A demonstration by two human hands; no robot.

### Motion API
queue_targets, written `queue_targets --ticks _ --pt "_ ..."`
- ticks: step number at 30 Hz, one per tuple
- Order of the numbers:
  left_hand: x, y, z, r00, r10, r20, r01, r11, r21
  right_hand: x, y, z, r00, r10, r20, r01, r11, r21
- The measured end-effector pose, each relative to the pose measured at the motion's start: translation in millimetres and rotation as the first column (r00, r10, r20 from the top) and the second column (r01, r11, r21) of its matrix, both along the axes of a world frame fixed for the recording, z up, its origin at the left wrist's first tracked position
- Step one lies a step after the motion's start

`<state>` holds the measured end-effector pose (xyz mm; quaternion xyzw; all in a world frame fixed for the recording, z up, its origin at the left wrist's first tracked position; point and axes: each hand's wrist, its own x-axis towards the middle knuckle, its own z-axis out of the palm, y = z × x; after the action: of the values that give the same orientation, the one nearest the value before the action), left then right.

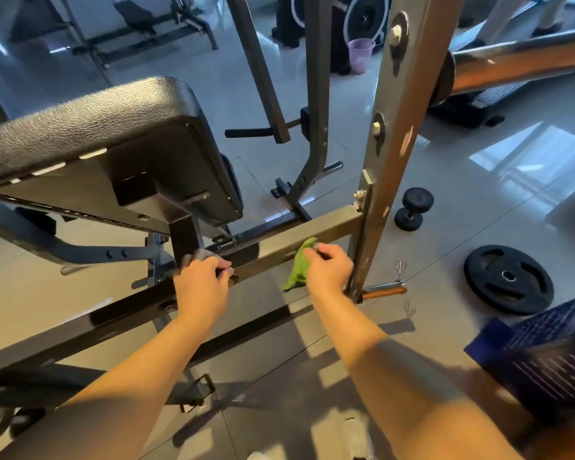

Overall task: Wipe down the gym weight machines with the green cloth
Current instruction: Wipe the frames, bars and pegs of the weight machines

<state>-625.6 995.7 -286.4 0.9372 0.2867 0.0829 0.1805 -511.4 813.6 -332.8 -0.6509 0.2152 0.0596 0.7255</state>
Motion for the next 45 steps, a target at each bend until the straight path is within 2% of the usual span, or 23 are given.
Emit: queue_targets --ticks 4,6,8,11,14,15,19,23,25,29,32,35,38,40,43,45 --pt "-0.4 -2.6 1.0 1.0 0.021 0.022 -0.021 1.0 -0.002 48.4 -30.4 0.0 0.973 -0.232 0.007 0.232 0.972 0.027" --pt "0.0 -5.2 1.6 0.999 0.038 0.035 -0.038 0.999 0.002 40.8 -19.8 8.0 0.963 -0.27 -0.011 0.27 0.962 0.023" --pt "0.6 -8.8 3.1 0.997 0.062 0.051 -0.062 0.998 0.003 7.9 9.7 12.9 0.98 -0.192 -0.044 0.194 0.979 0.065" --pt "0.8 -13.9 2.7 0.996 0.073 0.048 -0.075 0.996 0.057 -46.0 50.4 11.9 0.992 0.05 -0.117 -0.035 0.991 0.127" --pt "-0.7 -17.0 3.4 0.996 0.06 0.061 -0.064 0.995 0.076 -36.9 36.6 5.7 0.971 0.201 -0.129 -0.186 0.975 0.119" --pt "-1.4 -17.9 2.9 0.996 0.065 0.068 -0.069 0.995 0.066 -23.9 21.2 7.2 0.974 0.194 -0.119 -0.179 0.976 0.12" --pt "-2.7 -18.1 1.6 0.995 0.086 0.059 -0.09 0.993 0.076 33.8 -34.3 17.0 0.994 -0.027 -0.105 0.041 0.989 0.139" --pt "-1.0 -19.0 4.2 0.993 0.109 0.052 -0.113 0.99 0.088 47.1 -38.4 20.7 0.987 -0.133 -0.086 0.142 0.984 0.11" --pt "-0.9 -21.3 5.3 0.991 0.127 0.046 -0.13 0.988 0.086 23.2 -16.9 20.8 0.99 -0.09 -0.105 0.098 0.992 0.074" --pt "0.6 -22.8 4.8 0.993 0.114 0.044 -0.118 0.989 0.095 -36.2 35.0 14.0 0.968 0.129 -0.216 -0.097 0.983 0.155" --pt "0.5 -20.2 2.3 0.993 0.109 0.035 -0.112 0.99 0.088 -37.1 34.6 12.7 0.951 0.23 -0.207 -0.198 0.967 0.162" --pt "-1.1 -15.1 2.0 0.996 0.084 0.044 -0.087 0.993 0.077 -15.1 10.3 27.3 0.978 0.135 -0.156 -0.107 0.978 0.177" --pt "-3.5 -10.6 2.2 0.996 0.073 0.052 -0.075 0.996 0.039 12.5 -12.6 39.9 0.99 -0.115 -0.085 0.132 0.963 0.235" --pt "-4.0 -9.0 2.9 0.997 0.055 0.058 -0.057 0.998 0.022 26.2 -16.8 40.9 0.97 -0.238 -0.051 0.243 0.945 0.217" --pt "-4.1 -5.7 3.6 0.997 0.032 0.067 -0.032 0.999 -0.012 17.7 7.4 27.6 0.954 -0.291 -0.076 0.298 0.948 0.111" --pt "-6.3 -5.0 4.5 0.998 0.015 0.067 -0.013 1.0 -0.022 -10.2 38.5 17.4 0.964 -0.242 -0.108 0.253 0.962 0.105"
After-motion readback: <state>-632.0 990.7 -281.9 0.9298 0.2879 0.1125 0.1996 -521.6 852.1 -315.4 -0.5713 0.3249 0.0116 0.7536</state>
